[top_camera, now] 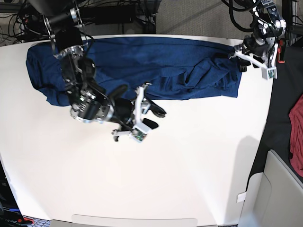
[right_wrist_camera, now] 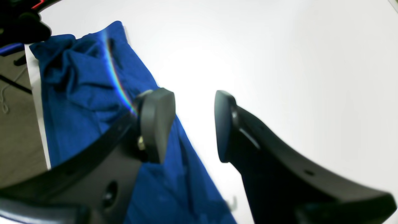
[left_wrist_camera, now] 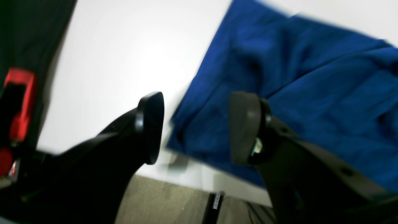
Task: Fold the T-shirt properly
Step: 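Release the sleeve and move the right gripper back to the shirt's end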
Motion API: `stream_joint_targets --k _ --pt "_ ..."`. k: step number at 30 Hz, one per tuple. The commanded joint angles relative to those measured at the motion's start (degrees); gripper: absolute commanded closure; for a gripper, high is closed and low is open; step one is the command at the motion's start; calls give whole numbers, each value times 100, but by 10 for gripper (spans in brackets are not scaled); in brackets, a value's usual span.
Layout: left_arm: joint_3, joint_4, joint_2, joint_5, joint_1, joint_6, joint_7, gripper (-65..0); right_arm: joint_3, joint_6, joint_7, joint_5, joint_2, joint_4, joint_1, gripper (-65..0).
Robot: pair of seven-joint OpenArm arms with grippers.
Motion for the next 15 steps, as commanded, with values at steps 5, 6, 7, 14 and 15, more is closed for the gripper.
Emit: stream_joint_targets --k 5,6,7,14,15 --pt "-80 74 -558 -966 -356 -15 500 -325 638 25 88 47 515 554 -487 -251" --pt "-142 74 -610 -1028 -435 -15 641 -333 708 25 88 47 585 607 -575 -251" --pt "-203 65 -645 -1063 -514 -15 773 -344 787 25 88 47 629 660 -654 -251" --pt "-238 -216 -1103 -1098 -874 -15 1151 -410 1438 25 88 38 673 1046 -1269 -251" --pt "-238 -269 -1173 -1107 -865 -24 1151 -411 1534 25 88 38 673 1099 -1339 -251"
